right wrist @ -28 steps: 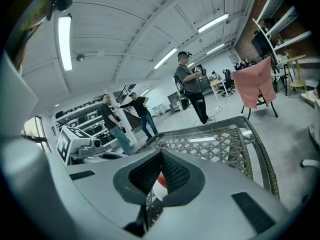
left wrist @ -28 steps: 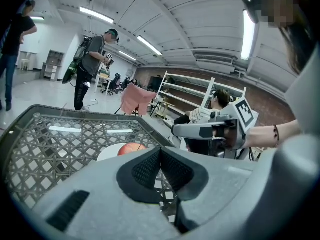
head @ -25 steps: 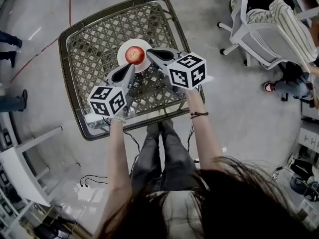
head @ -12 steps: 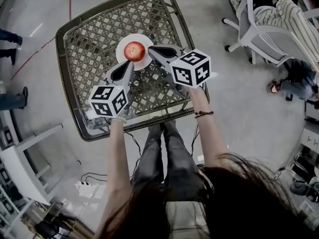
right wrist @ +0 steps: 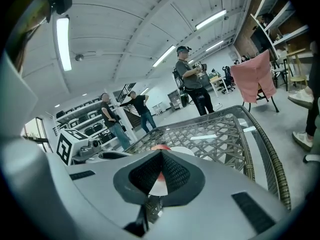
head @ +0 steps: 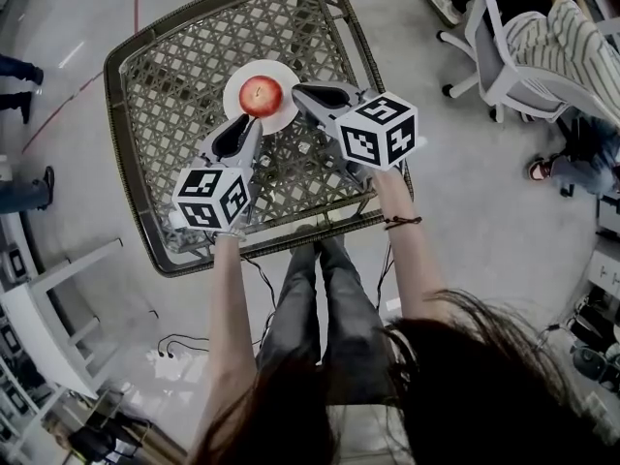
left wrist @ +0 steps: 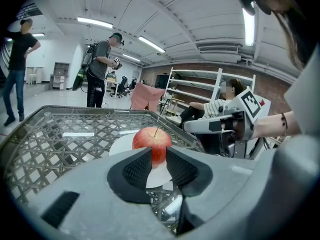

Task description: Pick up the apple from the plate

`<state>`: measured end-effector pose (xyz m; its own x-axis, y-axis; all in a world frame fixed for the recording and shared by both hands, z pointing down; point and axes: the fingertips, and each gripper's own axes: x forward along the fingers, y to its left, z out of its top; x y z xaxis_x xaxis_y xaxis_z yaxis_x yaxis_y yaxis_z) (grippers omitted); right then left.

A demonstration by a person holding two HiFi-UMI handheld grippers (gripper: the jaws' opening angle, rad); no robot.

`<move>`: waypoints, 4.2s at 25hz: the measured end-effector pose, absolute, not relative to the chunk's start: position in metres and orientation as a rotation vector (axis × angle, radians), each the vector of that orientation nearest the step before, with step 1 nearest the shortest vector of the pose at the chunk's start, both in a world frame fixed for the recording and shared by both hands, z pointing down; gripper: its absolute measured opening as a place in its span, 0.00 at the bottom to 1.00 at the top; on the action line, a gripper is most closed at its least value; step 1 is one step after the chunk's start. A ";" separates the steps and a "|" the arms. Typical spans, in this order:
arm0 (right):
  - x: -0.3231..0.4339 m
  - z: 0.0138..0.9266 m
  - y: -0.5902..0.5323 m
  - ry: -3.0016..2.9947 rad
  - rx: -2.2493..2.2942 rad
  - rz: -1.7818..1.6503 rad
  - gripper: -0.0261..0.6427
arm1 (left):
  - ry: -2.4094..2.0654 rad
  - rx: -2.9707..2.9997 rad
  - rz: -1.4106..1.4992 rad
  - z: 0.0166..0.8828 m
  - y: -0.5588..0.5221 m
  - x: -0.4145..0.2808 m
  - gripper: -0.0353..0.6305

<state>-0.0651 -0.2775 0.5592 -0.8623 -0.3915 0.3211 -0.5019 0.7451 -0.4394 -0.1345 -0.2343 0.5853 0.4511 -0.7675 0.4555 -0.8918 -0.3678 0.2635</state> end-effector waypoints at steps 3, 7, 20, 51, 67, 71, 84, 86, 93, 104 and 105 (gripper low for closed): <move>-0.066 0.563 -0.277 -2.736 0.706 0.779 0.05 | -1.407 2.237 0.352 0.587 -0.237 -0.136 0.24; -0.064 0.569 -0.278 -2.732 0.722 0.785 0.05 | -1.426 2.253 0.362 0.591 -0.241 -0.135 0.37; -0.063 0.587 -0.280 -2.718 0.734 0.797 0.05 | -1.426 2.330 0.399 0.598 -0.258 -0.132 0.56; -0.054 0.591 -0.280 -2.738 0.777 0.779 0.05 | -1.335 2.476 0.605 0.611 -0.290 -0.113 0.66; -0.054 0.592 -0.281 -2.727 0.790 0.784 0.05 | -1.354 2.451 0.640 0.611 -0.292 -0.116 0.65; -0.053 0.591 -0.281 -2.724 0.797 0.792 0.05 | -1.356 2.443 0.617 0.606 -0.290 -0.117 0.65; -0.057 0.551 -0.268 -2.727 0.794 0.797 0.05 | -1.349 2.388 0.537 0.564 -0.265 -0.116 0.65; -0.057 0.544 -0.266 -2.730 0.795 0.795 0.05 | -1.349 2.381 0.523 0.557 -0.261 -0.115 0.65; -0.057 0.520 -0.255 -2.739 0.786 0.807 0.05 | -1.349 2.359 0.487 0.534 -0.244 -0.114 0.65; -0.056 0.481 -0.235 -2.774 0.757 0.789 0.05 | -1.344 2.352 0.436 0.497 -0.218 -0.110 0.65; -0.055 0.477 -0.233 -2.778 0.756 0.787 0.05 | -1.347 2.353 0.427 0.492 -0.216 -0.111 0.65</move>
<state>-0.0555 -0.2327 0.4768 -0.8602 -0.4275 0.2780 -0.5098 0.7344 -0.4482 -0.1108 -0.2158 0.4917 0.4909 -0.7485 0.4458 -0.8687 -0.4597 0.1848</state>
